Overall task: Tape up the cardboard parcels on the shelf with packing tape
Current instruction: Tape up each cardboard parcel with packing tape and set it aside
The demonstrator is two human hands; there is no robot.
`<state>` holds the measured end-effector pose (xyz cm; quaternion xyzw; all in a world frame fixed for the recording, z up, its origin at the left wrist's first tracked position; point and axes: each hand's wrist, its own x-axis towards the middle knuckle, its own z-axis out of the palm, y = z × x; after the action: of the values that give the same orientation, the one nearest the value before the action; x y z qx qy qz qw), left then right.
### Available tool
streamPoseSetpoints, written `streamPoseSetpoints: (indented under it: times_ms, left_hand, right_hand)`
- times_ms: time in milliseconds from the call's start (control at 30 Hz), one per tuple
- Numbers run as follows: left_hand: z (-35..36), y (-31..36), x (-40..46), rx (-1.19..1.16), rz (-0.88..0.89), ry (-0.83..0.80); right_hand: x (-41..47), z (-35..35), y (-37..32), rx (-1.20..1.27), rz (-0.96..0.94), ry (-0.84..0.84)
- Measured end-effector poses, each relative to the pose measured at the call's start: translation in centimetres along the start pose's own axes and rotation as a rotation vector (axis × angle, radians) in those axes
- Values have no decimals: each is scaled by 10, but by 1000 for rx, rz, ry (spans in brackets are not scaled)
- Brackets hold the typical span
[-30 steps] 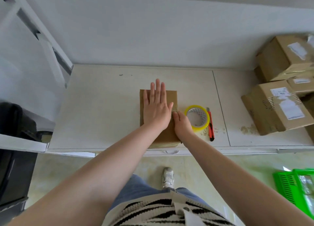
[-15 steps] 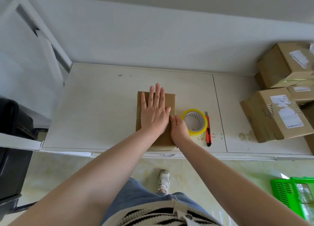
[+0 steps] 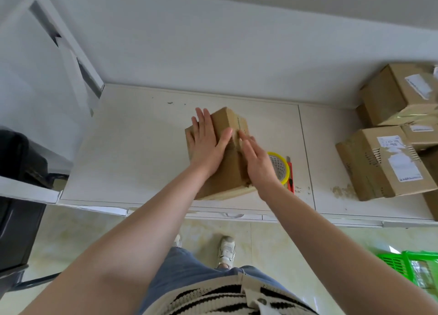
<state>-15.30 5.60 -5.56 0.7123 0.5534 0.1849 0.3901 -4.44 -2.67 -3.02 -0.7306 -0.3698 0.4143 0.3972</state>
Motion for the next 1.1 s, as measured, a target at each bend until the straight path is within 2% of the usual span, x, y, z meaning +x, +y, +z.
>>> streamPoseSetpoints:
  times_ms: [67, 133, 233, 333, 400, 467, 500, 600, 800, 933, 1033, 1100]
  left_hand:
    - [-3, 3, 1, -375, -84, -80]
    - [-6, -2, 0, -629, -169, -173]
    - [-16, -20, -3, -755, -177, -258]
    - [-19, -16, -5, -645, -148, -211]
    - [-13, 0, -4, -246, -97, -87]
    - [-2, 17, -4, 237, 57, 79]
    - [4, 22, -4, 407, 137, 118]
    - [19, 20, 0, 657, 226, 87]
    - [22, 17, 4, 754, 225, 50]
    - [16, 20, 2, 715, 204, 26]
    - [8, 22, -8, 630, -6, 97]
    - [-1, 25, -13, 495, -197, 74]
  right_hand:
    - [1, -4, -10, -253, -105, -17]
    - [2, -4, -13, -412, -174, 38]
    - [5, -7, -8, -275, -181, 115]
    - [10, -7, 0, -157, 8, 50]
    - [11, -3, 6, -30, 124, -27]
    - [9, 1, 15, 22, 149, -36]
    - [9, 2, 18, 23, 155, -35]
    - [7, 6, 17, 49, 153, -55]
    - [7, 5, 16, 85, 148, -45]
    - [2, 6, 15, 227, 230, -99]
    - [0, 9, 13, 317, 234, -139]
    - [-3, 11, 3, 304, 208, -173]
